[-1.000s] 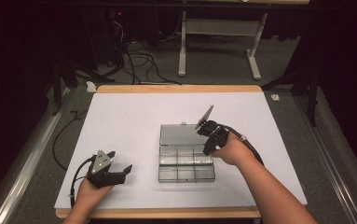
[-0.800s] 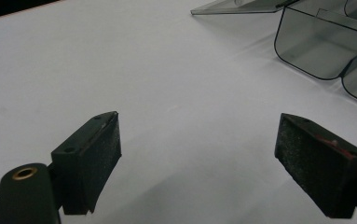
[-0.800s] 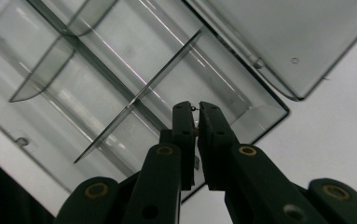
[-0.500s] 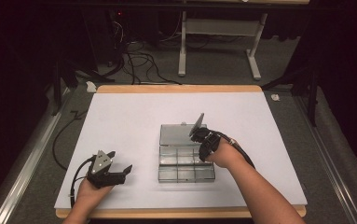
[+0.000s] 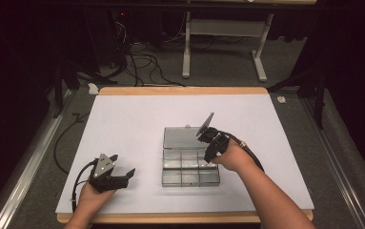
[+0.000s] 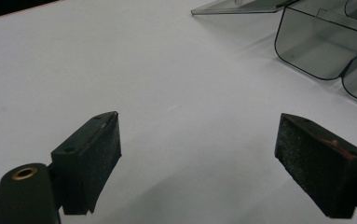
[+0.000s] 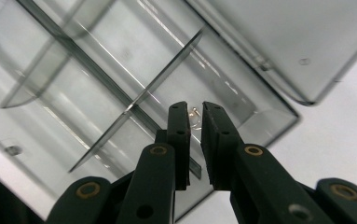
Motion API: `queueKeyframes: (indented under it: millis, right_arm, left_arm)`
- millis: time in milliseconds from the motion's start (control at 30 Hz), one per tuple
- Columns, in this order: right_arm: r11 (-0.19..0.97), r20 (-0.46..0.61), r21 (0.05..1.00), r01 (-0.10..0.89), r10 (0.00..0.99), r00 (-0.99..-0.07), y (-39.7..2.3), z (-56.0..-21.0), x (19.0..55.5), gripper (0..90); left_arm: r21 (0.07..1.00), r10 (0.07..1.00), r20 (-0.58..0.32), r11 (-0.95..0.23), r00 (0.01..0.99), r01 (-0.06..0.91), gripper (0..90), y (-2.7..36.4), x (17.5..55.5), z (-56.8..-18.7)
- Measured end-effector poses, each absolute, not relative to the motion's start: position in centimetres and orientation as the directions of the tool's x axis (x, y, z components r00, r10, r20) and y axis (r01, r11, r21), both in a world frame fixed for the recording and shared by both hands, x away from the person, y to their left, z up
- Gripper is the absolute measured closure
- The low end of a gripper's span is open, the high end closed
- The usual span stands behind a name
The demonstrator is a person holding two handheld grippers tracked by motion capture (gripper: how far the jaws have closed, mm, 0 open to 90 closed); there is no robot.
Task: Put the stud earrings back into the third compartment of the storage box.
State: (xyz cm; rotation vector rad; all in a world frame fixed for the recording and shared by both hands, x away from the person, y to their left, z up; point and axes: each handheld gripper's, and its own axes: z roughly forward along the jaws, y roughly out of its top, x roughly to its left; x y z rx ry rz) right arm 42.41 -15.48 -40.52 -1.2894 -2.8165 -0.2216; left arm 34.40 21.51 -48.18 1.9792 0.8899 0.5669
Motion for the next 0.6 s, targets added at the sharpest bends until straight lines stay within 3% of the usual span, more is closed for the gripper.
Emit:
queueKeyframes:
  millis: [267, 600]
  right_arm:
    - [0.560, 0.079, 0.172, 0.810, 0.812, -0.578, -19.5, -37.9, 41.6, 82.5]
    - [0.485, 0.058, 0.161, 0.859, 0.865, -0.499, -25.0, -39.4, 40.1, 80.1]
  left_arm:
    - [0.852, 0.764, 0.052, -0.370, 0.643, 0.370, 14.9, 21.5, 34.4, -48.2]
    - [0.849, 0.761, 0.054, -0.375, 0.646, 0.372, 15.0, 21.4, 34.4, -48.2]
